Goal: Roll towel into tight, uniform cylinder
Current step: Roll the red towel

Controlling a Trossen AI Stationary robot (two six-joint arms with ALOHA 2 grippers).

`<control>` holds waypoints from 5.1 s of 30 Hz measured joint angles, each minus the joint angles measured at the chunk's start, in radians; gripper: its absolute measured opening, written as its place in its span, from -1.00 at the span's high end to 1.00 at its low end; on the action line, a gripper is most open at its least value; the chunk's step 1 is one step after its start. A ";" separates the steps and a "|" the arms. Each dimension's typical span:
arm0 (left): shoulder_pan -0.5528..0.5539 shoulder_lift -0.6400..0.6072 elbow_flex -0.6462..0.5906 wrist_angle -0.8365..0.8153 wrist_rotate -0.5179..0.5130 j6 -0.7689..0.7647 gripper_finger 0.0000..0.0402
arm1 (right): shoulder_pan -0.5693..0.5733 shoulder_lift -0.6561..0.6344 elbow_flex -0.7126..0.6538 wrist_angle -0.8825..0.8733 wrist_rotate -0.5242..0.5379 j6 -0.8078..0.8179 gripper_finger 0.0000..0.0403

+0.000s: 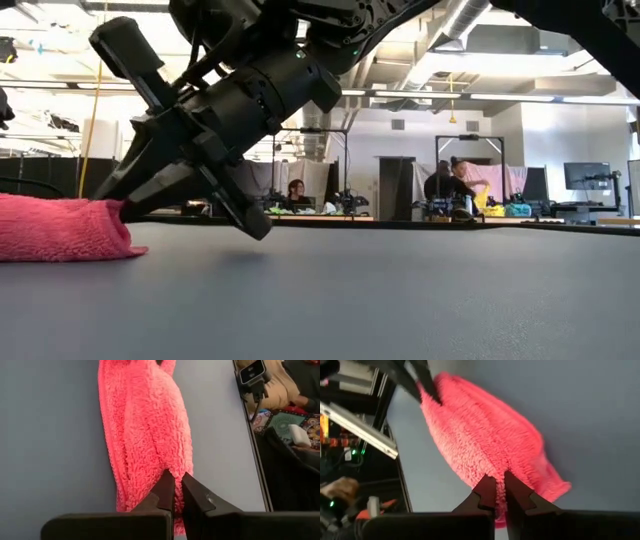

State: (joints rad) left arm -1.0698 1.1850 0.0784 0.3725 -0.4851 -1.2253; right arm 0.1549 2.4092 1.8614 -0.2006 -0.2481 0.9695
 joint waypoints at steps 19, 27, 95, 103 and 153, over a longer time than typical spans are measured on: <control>0.010 -0.021 0.004 -0.021 -0.028 0.017 0.64 | -0.005 -0.002 0.000 -0.058 0.161 0.001 0.81; 0.010 -0.182 0.001 -0.094 0.045 0.051 0.57 | -0.004 0.011 0.002 -0.086 0.188 0.002 0.80; 0.242 0.111 0.347 -0.370 0.008 0.769 0.57 | -0.020 -0.016 -0.003 -0.085 0.093 -0.059 0.37; 0.237 0.111 0.347 -0.390 0.007 0.742 0.57 | -0.020 -0.024 -0.002 -0.108 0.061 -0.056 0.01; 0.254 0.182 0.370 -0.549 -0.130 0.566 0.57 | 0.101 -0.188 0.002 -0.119 0.322 -0.324 -0.05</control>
State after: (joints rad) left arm -0.8155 1.3672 0.4488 -0.1762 -0.6150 -0.6589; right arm 0.2558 2.2213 1.8630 -0.3196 0.0741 0.6458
